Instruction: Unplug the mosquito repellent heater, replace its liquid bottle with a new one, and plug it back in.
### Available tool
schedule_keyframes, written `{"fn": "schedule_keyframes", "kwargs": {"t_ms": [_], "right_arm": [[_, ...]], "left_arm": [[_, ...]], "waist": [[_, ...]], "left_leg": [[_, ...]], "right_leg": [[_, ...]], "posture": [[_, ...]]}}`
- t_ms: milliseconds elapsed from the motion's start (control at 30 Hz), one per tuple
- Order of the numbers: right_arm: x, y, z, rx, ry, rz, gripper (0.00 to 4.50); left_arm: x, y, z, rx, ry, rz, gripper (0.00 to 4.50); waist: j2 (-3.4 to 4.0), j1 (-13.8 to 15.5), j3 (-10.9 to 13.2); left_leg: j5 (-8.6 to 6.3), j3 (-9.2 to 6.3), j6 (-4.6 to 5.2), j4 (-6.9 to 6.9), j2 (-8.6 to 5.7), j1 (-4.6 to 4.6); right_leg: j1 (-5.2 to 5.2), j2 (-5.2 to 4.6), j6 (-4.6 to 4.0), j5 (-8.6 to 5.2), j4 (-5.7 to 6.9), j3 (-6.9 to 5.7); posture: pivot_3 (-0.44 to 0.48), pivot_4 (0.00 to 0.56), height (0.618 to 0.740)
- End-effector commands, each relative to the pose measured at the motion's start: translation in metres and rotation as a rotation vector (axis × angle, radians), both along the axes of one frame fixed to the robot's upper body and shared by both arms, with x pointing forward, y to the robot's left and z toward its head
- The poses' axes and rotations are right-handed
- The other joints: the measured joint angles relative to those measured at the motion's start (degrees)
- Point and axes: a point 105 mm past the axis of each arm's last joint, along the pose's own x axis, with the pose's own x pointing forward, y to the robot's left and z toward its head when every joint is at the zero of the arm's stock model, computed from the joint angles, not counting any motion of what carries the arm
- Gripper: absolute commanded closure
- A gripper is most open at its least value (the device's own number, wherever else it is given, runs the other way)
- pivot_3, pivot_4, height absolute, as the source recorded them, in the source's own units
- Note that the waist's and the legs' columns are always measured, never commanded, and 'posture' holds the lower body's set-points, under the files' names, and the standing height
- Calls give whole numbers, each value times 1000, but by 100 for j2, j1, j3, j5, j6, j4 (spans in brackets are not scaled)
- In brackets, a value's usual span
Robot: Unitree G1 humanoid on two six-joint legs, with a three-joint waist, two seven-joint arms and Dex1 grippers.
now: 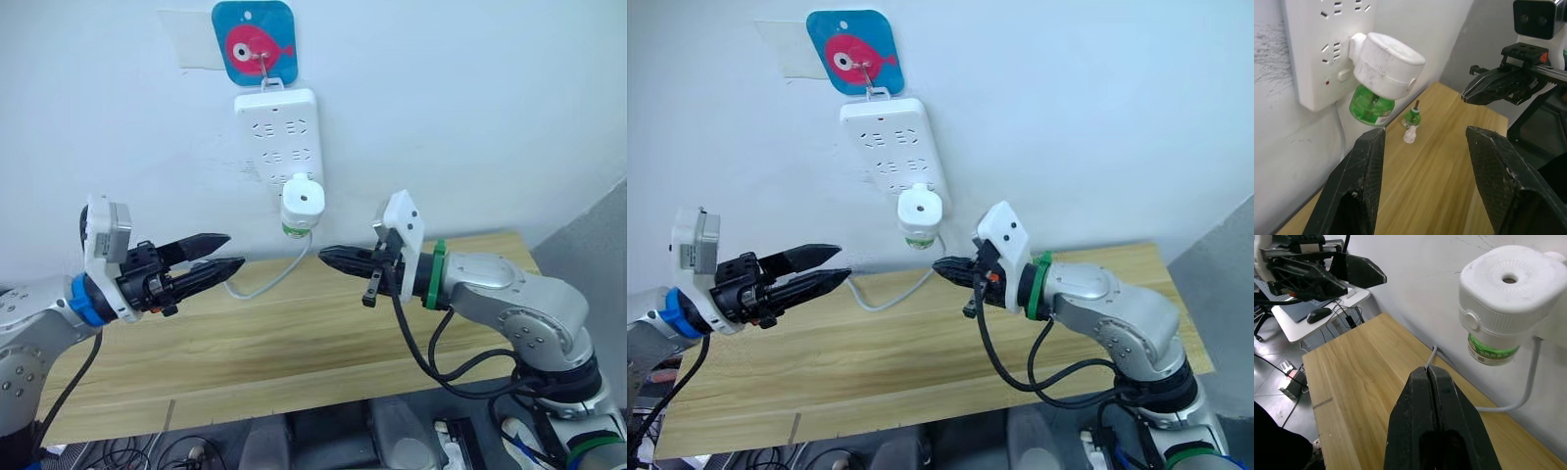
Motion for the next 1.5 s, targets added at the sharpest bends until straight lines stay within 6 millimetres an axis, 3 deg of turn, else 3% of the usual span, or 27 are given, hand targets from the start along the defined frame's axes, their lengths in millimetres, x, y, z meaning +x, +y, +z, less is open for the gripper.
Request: {"fn": "schedule_keyframes", "kwargs": {"t_ms": [33,1000,1500], "right_arm": [[-1,5,11,18,-80,4,4481],[20,21,14,62,-147,-136,4481],[11,26,9,36,-192,-154,4481]], "left_arm": [[-7,2,16,24,-100,23,1801],[-14,-2,14,49,-84,-7,1801],[-12,-3,13,51,-73,-22,1801]], "waist": [[0,39,-1],[0,55,-13],[0,52,-12]], "left_leg": [[0,0,0,0,0,0],[1,1,-3,-4,-1,5],[1,2,-2,-5,-1,8]], "right_leg": [[0,0,0,0,0,0],[0,0,-1,0,4,1],[0,0,-1,0,5,2]], "posture": [[-100,185,740],[-96,196,740],[-114,210,740]]}}
